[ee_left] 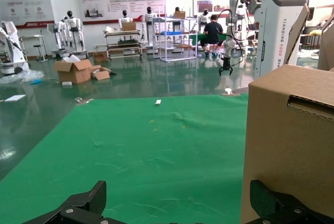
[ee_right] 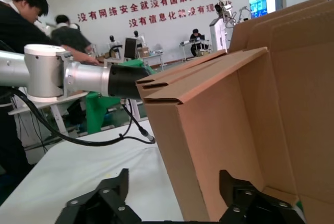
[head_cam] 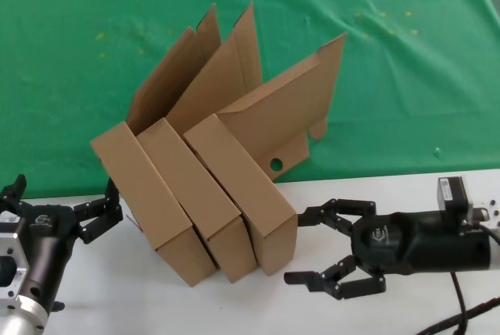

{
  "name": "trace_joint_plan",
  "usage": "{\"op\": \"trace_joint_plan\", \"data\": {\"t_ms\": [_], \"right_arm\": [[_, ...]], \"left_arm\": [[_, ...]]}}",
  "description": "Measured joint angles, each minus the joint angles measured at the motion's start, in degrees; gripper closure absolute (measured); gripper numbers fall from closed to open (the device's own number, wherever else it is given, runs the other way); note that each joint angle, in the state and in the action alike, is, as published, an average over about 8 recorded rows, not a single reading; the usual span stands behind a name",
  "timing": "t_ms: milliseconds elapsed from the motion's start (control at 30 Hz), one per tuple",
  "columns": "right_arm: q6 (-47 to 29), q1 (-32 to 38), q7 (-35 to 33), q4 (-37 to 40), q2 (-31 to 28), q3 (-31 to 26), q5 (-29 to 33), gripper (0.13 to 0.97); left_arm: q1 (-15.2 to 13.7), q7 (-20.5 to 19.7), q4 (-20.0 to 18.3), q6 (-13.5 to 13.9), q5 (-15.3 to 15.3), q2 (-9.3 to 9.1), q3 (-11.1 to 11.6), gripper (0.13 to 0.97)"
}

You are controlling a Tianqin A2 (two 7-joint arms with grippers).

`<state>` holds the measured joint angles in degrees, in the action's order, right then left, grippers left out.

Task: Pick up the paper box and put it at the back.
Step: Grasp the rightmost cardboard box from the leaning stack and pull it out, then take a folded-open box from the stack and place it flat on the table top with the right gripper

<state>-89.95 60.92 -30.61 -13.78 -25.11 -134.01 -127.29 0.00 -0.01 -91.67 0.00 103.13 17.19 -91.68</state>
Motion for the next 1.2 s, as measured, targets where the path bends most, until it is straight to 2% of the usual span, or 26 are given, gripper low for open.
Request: {"op": "trace_joint_plan", "data": {"t_ms": [133, 400, 433, 667, 933, 1100, 1200], "right_arm": [[0.0, 0.9, -1.2, 2.1, 0.6, -1.2, -0.7, 0.454], [0.0, 2.0, -2.9, 5.2, 1.8, -0.2, 0.4, 0.667], [0.0, 2.0, -3.0, 5.3, 1.9, -0.1, 0.6, 0.667], [0.0, 1.4, -3.0, 4.5, 1.6, 1.3, 1.5, 0.805], [0.1, -1.5, -1.5, -1.9, -0.8, 4.8, 3.4, 0.858], [0.8, -5.0, 1.0, -8.9, -3.1, 9.2, 5.2, 0.914], [1.7, -7.6, 3.3, -14.5, -5.2, 12.1, 5.9, 0.921]], "left_arm": [[0.0, 0.0, 0.0, 0.0, 0.0, 0.00, 0.0, 0.132], [0.0, 0.0, 0.0, 0.0, 0.0, 0.00, 0.0, 0.132], [0.0, 0.0, 0.0, 0.0, 0.0, 0.00, 0.0, 0.132], [0.0, 0.0, 0.0, 0.0, 0.0, 0.00, 0.0, 0.132], [0.0, 0.0, 0.0, 0.0, 0.0, 0.00, 0.0, 0.132], [0.0, 0.0, 0.0, 0.0, 0.0, 0.00, 0.0, 0.132], [0.0, 0.0, 0.0, 0.0, 0.0, 0.00, 0.0, 0.132]]}}
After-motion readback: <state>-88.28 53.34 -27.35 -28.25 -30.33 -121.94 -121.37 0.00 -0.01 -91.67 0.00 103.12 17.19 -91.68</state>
